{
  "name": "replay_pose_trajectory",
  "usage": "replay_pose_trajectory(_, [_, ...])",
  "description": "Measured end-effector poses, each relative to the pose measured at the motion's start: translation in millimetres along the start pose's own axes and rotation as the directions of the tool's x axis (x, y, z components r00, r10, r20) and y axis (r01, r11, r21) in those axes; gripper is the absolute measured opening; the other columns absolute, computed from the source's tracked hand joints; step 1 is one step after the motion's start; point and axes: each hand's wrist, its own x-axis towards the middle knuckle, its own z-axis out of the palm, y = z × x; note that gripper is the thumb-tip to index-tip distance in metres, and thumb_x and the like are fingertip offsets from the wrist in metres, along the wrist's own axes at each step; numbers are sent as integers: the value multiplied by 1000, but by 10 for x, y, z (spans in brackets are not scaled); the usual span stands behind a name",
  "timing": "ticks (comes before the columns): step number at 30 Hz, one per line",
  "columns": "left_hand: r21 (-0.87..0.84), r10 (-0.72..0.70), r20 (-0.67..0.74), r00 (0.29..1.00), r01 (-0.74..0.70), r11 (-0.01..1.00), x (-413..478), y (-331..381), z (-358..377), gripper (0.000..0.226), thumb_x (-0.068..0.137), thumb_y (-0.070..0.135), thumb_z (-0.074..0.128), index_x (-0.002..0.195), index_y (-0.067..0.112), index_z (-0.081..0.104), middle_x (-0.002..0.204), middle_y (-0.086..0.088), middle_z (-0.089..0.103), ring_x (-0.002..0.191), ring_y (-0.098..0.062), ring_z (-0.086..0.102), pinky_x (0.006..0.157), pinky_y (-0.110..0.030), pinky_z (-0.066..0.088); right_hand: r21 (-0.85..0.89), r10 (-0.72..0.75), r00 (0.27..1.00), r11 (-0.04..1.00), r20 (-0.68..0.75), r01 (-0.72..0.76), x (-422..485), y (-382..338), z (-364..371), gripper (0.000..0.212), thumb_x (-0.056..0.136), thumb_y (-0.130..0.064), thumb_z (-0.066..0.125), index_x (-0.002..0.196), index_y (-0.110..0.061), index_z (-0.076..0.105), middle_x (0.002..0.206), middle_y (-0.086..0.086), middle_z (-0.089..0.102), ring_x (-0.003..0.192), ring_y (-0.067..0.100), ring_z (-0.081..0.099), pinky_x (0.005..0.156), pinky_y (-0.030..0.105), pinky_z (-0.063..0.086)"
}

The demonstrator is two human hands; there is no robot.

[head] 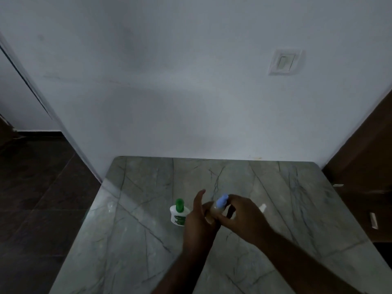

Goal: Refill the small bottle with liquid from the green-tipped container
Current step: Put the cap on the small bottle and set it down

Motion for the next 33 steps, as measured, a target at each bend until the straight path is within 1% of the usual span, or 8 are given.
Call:
replay_pose_trajectory(4, [44, -155, 38, 987, 154, 987, -4, -472, 255, 101, 75, 40, 81, 154, 29, 19, 134, 19, 51, 119, 7, 50, 94, -9, 37, 65, 189, 980, 981, -64, -184, 212, 696, 594, 39, 78, -53, 68, 108, -29, 63, 96, -19, 63, 83, -4, 62, 70, 4, 44])
replay_pose_trajectory(6, [82, -183, 30, 983, 180, 980, -117, -739, 346, 88, 78, 35, 80, 150, 26, 31, 140, 13, 52, 125, -1, 50, 99, -15, 38, 19, 261, 963, 965, -65, -260, 338, 1038, 880, 33, 80, -45, 69, 107, -26, 63, 99, -14, 64, 84, 3, 62, 74, 15, 49])
replay_pose_trajectory(8, [88, -207, 37, 978, 203, 975, -244, -990, 361, 73, 78, 29, 80, 142, 23, 44, 134, 9, 59, 123, -6, 55, 100, -20, 43, -22, 324, 945, 946, -44, -325, 438, 1273, 1129, 29, 81, -40, 67, 107, -27, 65, 102, -8, 64, 91, 12, 64, 81, 28, 52])
replay_pose_trajectory(14, [83, -332, 41, 943, 328, 941, -459, -1496, 369, 52, 76, 18, 82, 120, 30, 58, 104, 12, 71, 103, -8, 67, 77, -8, 41, -217, 337, 941, 921, 23, -325, 639, 1637, 1564, 37, 87, -45, 56, 119, -26, 60, 109, -1, 60, 101, 20, 61, 80, 30, 48])
replay_pose_trajectory(24, [111, -341, 38, 939, 335, 936, -425, -1524, 389, 44, 80, 21, 78, 120, 28, 62, 103, 17, 70, 93, -1, 64, 77, -7, 40, -208, 363, 930, 916, 62, -343, 760, 1733, 1628, 39, 84, -43, 59, 117, -22, 59, 108, 0, 61, 100, 21, 62, 82, 33, 52])
replay_pose_trajectory(28, [101, -336, 47, 941, 331, 938, -361, -1475, 419, 43, 81, 21, 78, 117, 32, 60, 100, 18, 69, 90, 5, 63, 72, -1, 41, -148, 376, 919, 922, 118, -358, 752, 1754, 1599, 62, 82, -45, 64, 137, -27, 45, 125, -3, 56, 113, 19, 59, 92, 36, 51])
replay_pose_trajectory(30, [88, -351, 51, 935, 346, 934, -344, -1447, 440, 42, 81, 20, 78, 118, 30, 60, 100, 18, 69, 90, 5, 63, 71, -2, 41, -113, 430, 900, 899, 63, -422, 684, 1721, 1565, 67, 81, -45, 67, 140, -28, 42, 126, -7, 54, 111, 17, 60, 89, 35, 52])
replay_pose_trajectory(33, [68, -352, 55, 934, 348, 935, -326, -1402, 491, 43, 81, 18, 78, 120, 23, 62, 100, 16, 68, 90, -1, 64, 73, -8, 42, -8, 482, 834, 865, -269, -502, 409, 1647, 1490, 42, 81, -37, 68, 119, -28, 51, 106, -8, 57, 89, 14, 64, 68, 29, 52])
